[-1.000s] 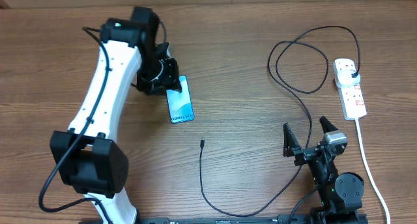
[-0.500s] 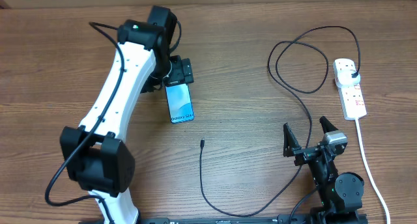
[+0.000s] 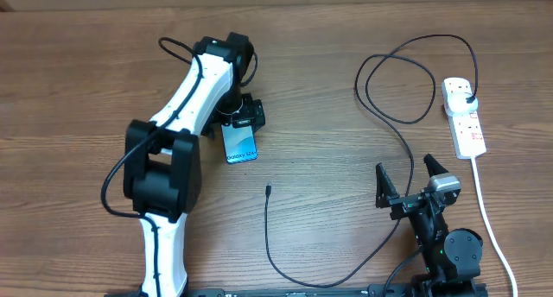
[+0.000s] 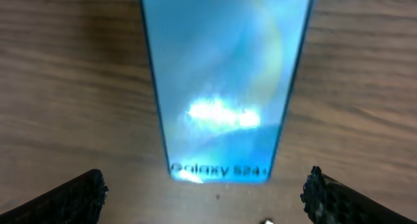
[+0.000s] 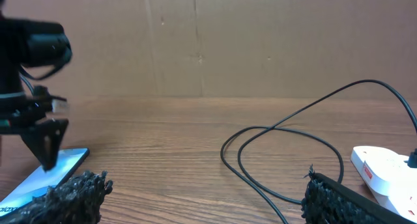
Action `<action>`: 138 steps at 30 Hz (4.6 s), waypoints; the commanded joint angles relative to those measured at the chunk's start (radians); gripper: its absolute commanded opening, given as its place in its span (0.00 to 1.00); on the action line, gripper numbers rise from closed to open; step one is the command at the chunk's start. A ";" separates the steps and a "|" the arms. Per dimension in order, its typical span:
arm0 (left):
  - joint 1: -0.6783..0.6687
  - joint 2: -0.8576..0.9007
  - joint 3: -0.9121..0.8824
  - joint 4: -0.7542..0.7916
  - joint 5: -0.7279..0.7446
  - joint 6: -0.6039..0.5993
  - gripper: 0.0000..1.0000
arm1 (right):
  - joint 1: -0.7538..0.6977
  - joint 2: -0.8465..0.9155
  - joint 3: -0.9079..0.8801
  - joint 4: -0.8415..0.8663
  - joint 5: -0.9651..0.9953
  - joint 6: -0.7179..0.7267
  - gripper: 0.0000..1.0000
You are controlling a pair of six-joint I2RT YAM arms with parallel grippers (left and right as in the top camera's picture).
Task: Plug charger to phone and switch on socket
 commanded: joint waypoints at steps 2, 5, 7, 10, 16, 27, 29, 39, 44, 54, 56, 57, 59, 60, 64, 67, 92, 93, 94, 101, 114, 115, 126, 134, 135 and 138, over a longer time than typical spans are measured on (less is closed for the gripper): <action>-0.006 0.058 0.016 0.023 -0.013 -0.004 1.00 | 0.005 -0.012 -0.011 0.005 0.008 -0.002 1.00; -0.007 0.085 0.016 0.039 -0.013 0.002 1.00 | 0.005 -0.012 -0.011 0.005 0.008 -0.002 1.00; -0.006 0.096 0.016 0.046 -0.013 0.002 1.00 | 0.005 -0.012 -0.011 0.005 0.008 -0.002 1.00; -0.006 0.100 0.016 0.053 -0.014 0.003 1.00 | 0.005 -0.012 -0.011 0.005 0.008 -0.002 1.00; -0.014 0.100 0.016 0.047 -0.009 0.002 1.00 | 0.005 -0.012 -0.011 0.005 0.008 -0.002 1.00; -0.052 0.100 0.016 0.042 -0.014 0.002 0.94 | 0.005 -0.012 -0.011 0.005 0.008 -0.002 1.00; -0.052 0.100 0.016 0.040 -0.013 0.002 0.94 | 0.005 -0.012 -0.011 0.005 0.008 -0.002 1.00; -0.049 0.100 0.016 0.025 -0.060 -0.002 1.00 | 0.005 -0.012 -0.011 0.005 0.008 -0.002 1.00; -0.037 0.100 0.016 0.050 -0.087 -0.006 1.00 | 0.005 -0.012 -0.011 0.005 0.008 -0.002 1.00; -0.020 0.100 0.016 0.085 -0.092 -0.006 1.00 | 0.005 -0.012 -0.011 0.005 0.008 -0.002 1.00; -0.020 0.100 0.016 0.089 -0.092 -0.006 1.00 | 0.005 -0.012 -0.011 0.005 0.008 -0.002 1.00; -0.020 0.100 0.016 0.092 -0.092 -0.006 1.00 | 0.005 -0.012 -0.011 0.005 0.008 -0.002 1.00; -0.020 0.100 0.016 0.099 -0.092 -0.006 1.00 | 0.005 -0.012 -0.011 0.005 0.008 -0.002 1.00; -0.020 0.100 0.016 0.100 -0.092 -0.007 1.00 | 0.005 -0.012 -0.011 0.005 0.008 -0.002 1.00; -0.020 0.100 0.016 0.094 -0.092 -0.005 1.00 | 0.005 -0.012 -0.011 0.005 0.008 -0.002 1.00; -0.019 0.100 0.016 0.094 -0.092 -0.005 1.00 | 0.005 -0.012 -0.011 0.005 0.008 -0.002 1.00; -0.040 0.111 -0.050 0.118 -0.092 0.006 0.98 | 0.005 -0.012 -0.011 0.005 0.008 -0.002 1.00; -0.039 0.111 -0.050 0.118 -0.092 0.006 0.98 | 0.005 -0.012 -0.011 0.005 0.008 -0.002 1.00; -0.039 0.111 -0.050 0.118 -0.092 0.006 0.97 | 0.005 -0.012 -0.011 0.005 0.008 -0.002 1.00; -0.041 0.111 -0.069 0.125 -0.092 0.006 0.87 | 0.005 -0.012 -0.011 0.005 0.008 -0.002 1.00; -0.044 0.111 -0.192 0.188 -0.058 0.098 0.86 | 0.005 -0.012 -0.011 0.005 0.008 -0.001 1.00; -0.044 0.111 -0.192 0.188 -0.047 0.113 0.85 | 0.005 -0.012 -0.011 0.005 0.008 -0.002 1.00; -0.053 0.111 -0.192 0.167 -0.027 0.126 0.76 | 0.005 -0.012 -0.011 0.005 0.008 -0.002 1.00; -0.080 0.107 -0.192 0.139 -0.012 0.123 0.77 | 0.005 -0.012 -0.011 0.005 0.008 -0.002 1.00; -0.080 0.104 -0.192 0.139 -0.012 0.118 0.77 | 0.005 -0.012 -0.011 0.005 0.008 -0.002 1.00; -0.080 0.088 -0.192 0.139 -0.012 0.106 0.78 | 0.005 -0.012 -0.011 0.005 0.008 -0.002 1.00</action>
